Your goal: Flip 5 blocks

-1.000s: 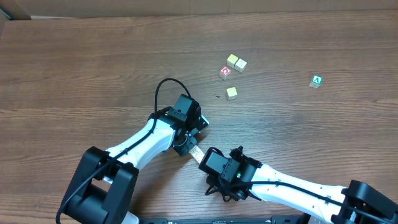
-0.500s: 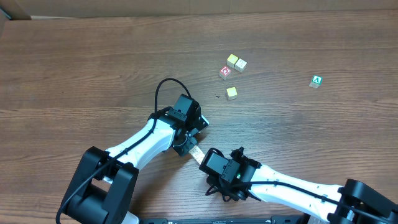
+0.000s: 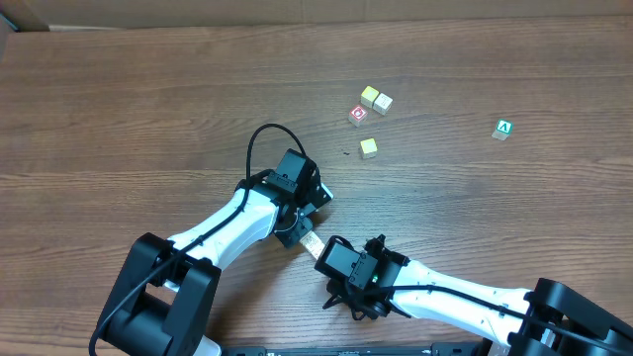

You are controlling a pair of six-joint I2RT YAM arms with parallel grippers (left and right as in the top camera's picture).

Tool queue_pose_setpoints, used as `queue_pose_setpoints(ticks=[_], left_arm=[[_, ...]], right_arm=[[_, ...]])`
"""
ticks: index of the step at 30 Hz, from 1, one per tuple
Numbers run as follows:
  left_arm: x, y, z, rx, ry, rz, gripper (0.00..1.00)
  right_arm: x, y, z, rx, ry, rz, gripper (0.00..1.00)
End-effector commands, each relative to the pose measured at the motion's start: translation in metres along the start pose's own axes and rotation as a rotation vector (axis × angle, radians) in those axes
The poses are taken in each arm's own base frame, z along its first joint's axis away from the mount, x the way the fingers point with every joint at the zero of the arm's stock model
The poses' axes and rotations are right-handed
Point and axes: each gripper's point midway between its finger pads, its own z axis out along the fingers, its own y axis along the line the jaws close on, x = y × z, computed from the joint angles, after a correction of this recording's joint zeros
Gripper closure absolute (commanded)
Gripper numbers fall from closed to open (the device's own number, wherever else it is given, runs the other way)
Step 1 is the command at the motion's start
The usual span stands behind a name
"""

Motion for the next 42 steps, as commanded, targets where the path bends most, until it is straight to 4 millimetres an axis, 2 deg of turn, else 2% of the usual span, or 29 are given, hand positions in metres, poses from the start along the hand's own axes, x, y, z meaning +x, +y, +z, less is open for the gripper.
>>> queue_pose_setpoints(ticks=[1, 8, 31, 42], left_arm=[[0.004, -0.001, 0.006, -0.003, 0.017, 0.025, 0.96], [0.004, 0.0, 0.006, -0.009, 0.016, 0.045, 0.96], [-0.009, 0.006, 0.006, -0.032, -0.035, 0.061, 0.96], [-0.016, -0.004, 0.005, -0.005, -0.063, 0.079, 0.96]], right_arm=[[0.007, -0.001, 0.004, -0.002, 0.01, -0.018, 0.96], [0.014, 0.001, 0.004, -0.012, 0.03, -0.034, 0.96], [0.017, -0.001, 0.007, 0.002, 0.045, -0.034, 0.96], [0.015, -0.001, 0.007, 0.001, 0.035, -0.034, 0.96]])
